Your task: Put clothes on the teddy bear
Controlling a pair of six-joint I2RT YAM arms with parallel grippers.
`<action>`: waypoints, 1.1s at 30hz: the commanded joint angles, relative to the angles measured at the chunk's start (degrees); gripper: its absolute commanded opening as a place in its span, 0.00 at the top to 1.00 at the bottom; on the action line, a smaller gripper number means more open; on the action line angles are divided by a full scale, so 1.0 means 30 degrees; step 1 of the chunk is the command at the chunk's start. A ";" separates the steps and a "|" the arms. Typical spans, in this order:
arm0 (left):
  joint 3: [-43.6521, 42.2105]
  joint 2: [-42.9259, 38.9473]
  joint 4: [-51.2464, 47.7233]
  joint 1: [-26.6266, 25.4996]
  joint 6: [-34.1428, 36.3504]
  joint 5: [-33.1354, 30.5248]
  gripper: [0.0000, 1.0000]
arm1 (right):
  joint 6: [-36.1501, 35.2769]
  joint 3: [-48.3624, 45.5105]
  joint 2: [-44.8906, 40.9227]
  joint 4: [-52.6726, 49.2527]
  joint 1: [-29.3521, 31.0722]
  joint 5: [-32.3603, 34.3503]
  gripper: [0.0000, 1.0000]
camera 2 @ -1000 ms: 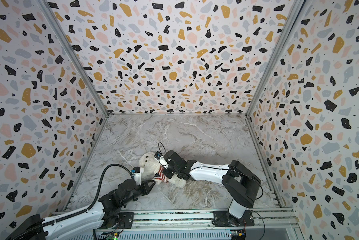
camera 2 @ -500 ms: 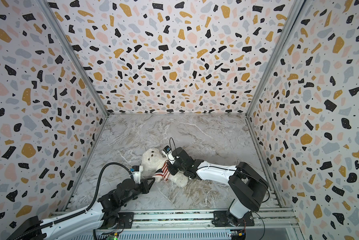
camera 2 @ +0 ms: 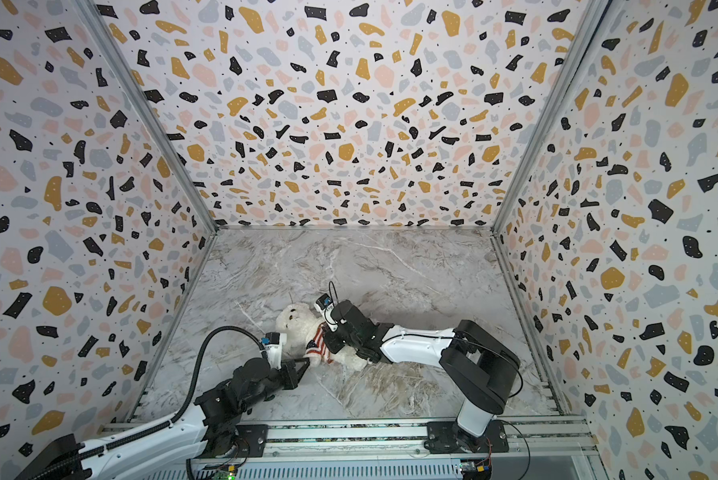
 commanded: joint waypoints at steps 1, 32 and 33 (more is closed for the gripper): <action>-0.0808 -0.0888 0.0146 0.0058 -0.1226 0.0097 0.80 | 0.0963 0.0359 -0.0042 0.0880 0.0424 0.0832 1.00; -0.1179 -0.1915 -0.3412 0.0000 -0.2853 -0.1713 0.60 | 0.2351 0.0615 0.0554 0.1262 0.1299 0.1972 1.00; -0.1271 -0.1941 -0.3242 -0.0016 -0.2940 -0.1691 0.64 | 0.2391 0.0593 0.0546 0.1255 0.1328 0.2036 1.00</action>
